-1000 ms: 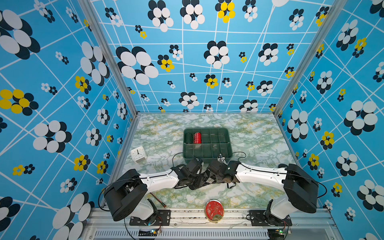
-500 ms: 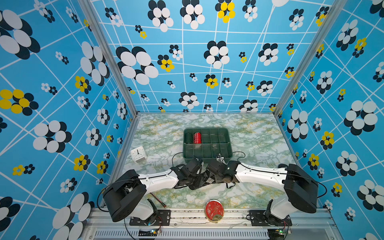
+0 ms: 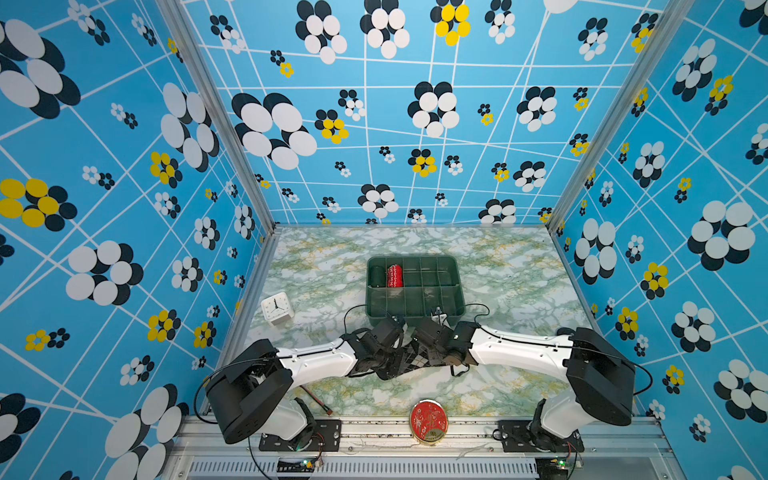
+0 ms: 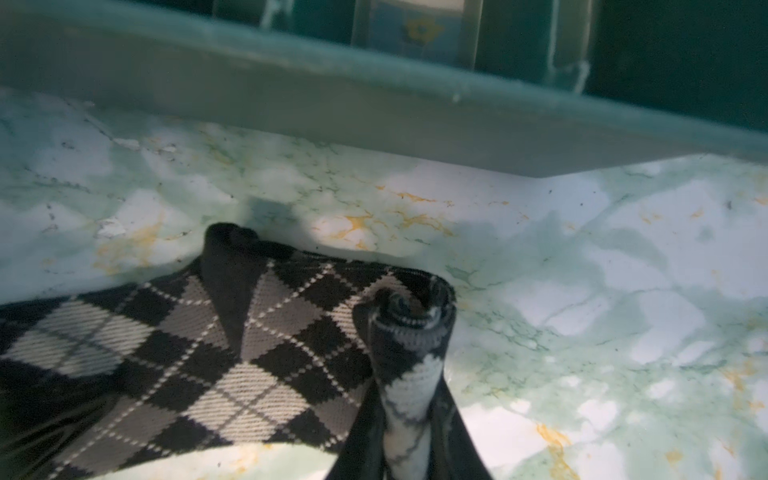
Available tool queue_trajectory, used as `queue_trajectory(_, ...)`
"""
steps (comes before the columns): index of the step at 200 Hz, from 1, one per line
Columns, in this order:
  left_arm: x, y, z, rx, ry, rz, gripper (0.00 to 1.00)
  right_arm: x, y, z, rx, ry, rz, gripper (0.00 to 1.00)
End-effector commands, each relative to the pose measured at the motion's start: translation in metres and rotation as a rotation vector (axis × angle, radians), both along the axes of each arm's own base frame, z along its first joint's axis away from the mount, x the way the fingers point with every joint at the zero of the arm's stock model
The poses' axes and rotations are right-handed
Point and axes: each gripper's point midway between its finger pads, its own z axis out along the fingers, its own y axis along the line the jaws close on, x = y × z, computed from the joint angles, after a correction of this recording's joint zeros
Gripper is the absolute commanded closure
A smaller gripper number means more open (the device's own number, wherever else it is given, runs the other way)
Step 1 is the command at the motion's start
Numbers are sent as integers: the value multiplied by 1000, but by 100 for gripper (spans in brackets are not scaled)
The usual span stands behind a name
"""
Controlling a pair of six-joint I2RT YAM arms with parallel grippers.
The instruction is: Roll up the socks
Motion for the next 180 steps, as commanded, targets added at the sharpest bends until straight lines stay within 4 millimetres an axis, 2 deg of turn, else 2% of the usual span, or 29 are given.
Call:
queue_trajectory(1, -2, 7, -2, 16, 4, -1, 100, 2, -4, 2, -46, -25, -19, 85)
queue_trajectory(77, -3, 6, -5, 19, 14, 0, 100, 6, -13, 10, -121, -100, -48, 90)
queue_trajectory(146, -3, 3, -8, 15, 25, -4, 100, 7, 2, 6, -131, -101, -20, 90)
queue_trajectory(180, -4, 5, -8, 17, 23, -2, 100, 7, 8, 4, -137, -101, -14, 86)
